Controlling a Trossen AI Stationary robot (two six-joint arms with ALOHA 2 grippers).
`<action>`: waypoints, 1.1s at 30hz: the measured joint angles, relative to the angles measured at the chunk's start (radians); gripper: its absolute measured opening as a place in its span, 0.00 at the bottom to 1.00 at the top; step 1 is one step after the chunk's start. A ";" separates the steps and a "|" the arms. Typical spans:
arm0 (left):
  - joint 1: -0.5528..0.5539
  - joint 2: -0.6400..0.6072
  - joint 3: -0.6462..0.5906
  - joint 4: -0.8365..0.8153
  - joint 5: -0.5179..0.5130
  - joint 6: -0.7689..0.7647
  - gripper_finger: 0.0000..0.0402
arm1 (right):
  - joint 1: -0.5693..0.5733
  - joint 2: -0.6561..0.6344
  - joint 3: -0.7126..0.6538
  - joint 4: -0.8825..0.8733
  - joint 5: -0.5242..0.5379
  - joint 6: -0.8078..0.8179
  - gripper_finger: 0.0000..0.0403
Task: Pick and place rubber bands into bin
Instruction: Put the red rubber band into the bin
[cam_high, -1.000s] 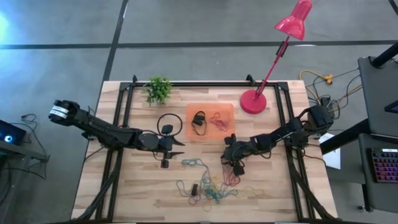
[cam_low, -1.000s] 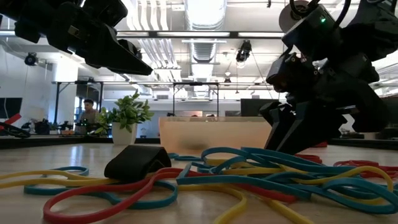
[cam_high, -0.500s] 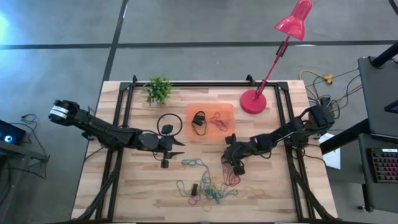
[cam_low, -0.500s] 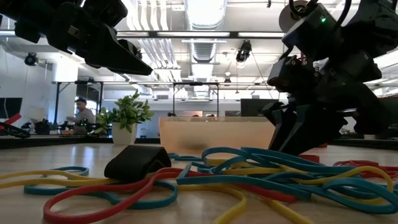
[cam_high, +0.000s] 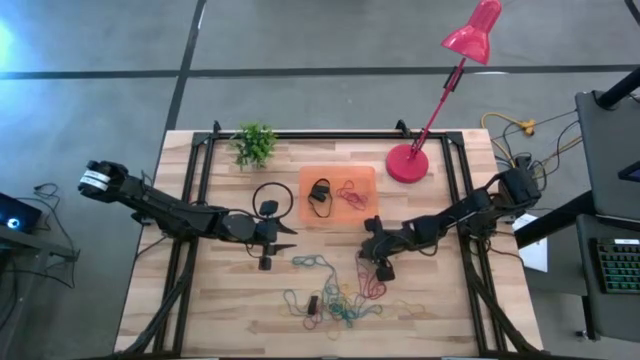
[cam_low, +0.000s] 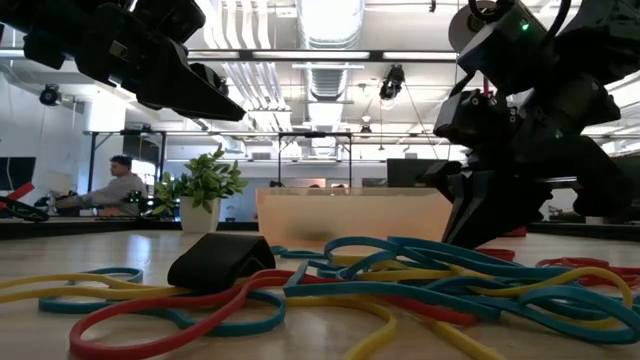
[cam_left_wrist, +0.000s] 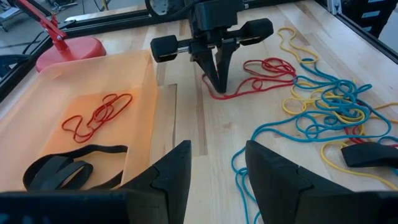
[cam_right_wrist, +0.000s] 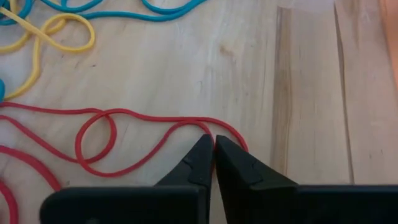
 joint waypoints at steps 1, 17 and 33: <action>0.000 0.000 0.000 0.000 0.000 0.000 0.34 | 0.005 -0.003 0.005 -0.006 0.003 -0.002 0.02; 0.000 0.000 0.000 0.000 0.000 0.000 0.34 | 0.050 -0.205 0.063 -0.044 0.077 -0.109 0.02; 0.000 0.000 0.000 0.000 0.000 0.000 0.34 | 0.049 -0.392 0.067 -0.070 0.269 -0.268 0.02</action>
